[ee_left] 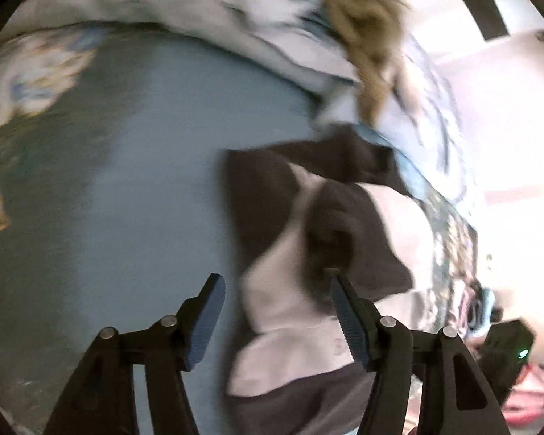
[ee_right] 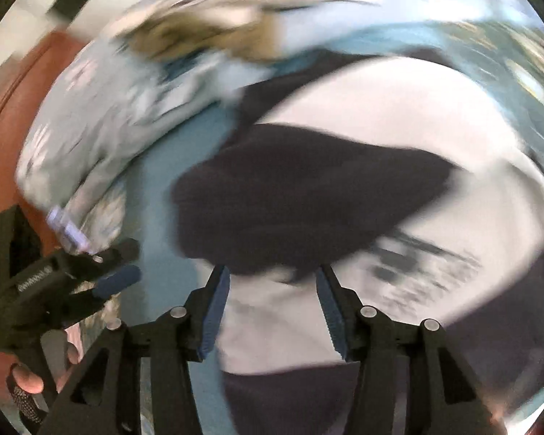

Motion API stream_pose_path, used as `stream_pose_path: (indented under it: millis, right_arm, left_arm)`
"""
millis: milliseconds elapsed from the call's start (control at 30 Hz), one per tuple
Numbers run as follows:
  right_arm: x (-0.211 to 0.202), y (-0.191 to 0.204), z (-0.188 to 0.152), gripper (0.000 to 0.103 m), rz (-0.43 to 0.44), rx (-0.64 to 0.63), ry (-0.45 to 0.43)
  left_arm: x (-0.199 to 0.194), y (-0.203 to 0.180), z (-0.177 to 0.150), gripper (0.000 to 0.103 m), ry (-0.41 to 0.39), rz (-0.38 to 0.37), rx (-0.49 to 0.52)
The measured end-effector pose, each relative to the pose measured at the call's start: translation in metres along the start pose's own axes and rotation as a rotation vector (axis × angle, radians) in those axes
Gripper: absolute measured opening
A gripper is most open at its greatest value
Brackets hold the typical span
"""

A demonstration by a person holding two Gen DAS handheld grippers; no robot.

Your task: Fold clothes

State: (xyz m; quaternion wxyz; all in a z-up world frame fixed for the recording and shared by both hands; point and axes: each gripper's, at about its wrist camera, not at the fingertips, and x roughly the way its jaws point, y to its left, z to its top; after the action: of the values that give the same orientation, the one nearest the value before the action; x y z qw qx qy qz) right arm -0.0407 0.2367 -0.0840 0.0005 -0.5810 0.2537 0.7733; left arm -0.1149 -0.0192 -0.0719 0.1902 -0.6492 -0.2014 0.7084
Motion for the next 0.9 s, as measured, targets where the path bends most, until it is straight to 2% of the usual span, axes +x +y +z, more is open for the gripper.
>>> stream_pose_path:
  millis: [133, 233, 300, 367, 400, 467, 600, 667, 800, 900]
  right_arm:
    - [-0.026, -0.061, -0.017, 0.052, -0.042, 0.170, -0.017]
    - [-0.037, -0.086, -0.030, 0.052, -0.063, 0.226, -0.020]
    - [-0.039, -0.097, -0.039, 0.052, -0.056, 0.248, -0.017]
    - [-0.040, -0.106, -0.047, 0.052, -0.045, 0.271, -0.017]
    - [-0.039, -0.110, -0.051, 0.052, -0.038, 0.283, -0.015]
    - [-0.035, -0.117, -0.058, 0.052, -0.019, 0.313, -0.006]
    - [-0.038, -0.134, -0.063, 0.052, 0.015, 0.345, -0.001]
    - [-0.048, -0.147, -0.064, 0.052, 0.016, 0.337, -0.014]
    - [-0.063, -0.187, -0.063, 0.052, 0.015, 0.362, -0.003]
    - [-0.080, -0.218, -0.059, 0.052, -0.015, 0.359, -0.009]
  left_arm:
    - [0.031, -0.025, 0.001, 0.065, 0.037, 0.025, 0.037]
    - [0.045, -0.029, -0.003, 0.064, 0.042, 0.037, 0.024]
    - [0.043, -0.033, -0.006, 0.055, 0.005, 0.052, 0.030]
    - [0.041, -0.038, -0.008, 0.036, -0.021, 0.091, 0.051]
    - [0.040, -0.041, -0.009, 0.032, -0.033, 0.112, 0.062]
    - [0.037, -0.039, -0.008, 0.024, -0.060, 0.096, 0.048]
    - [0.016, -0.034, -0.006, 0.023, -0.146, 0.098, 0.011]
    - [0.013, -0.029, -0.010, 0.023, -0.147, 0.123, -0.012]
    - [0.030, -0.022, -0.022, 0.027, -0.091, 0.157, -0.069]
    - [0.032, -0.018, -0.033, 0.039, -0.073, 0.147, -0.127]
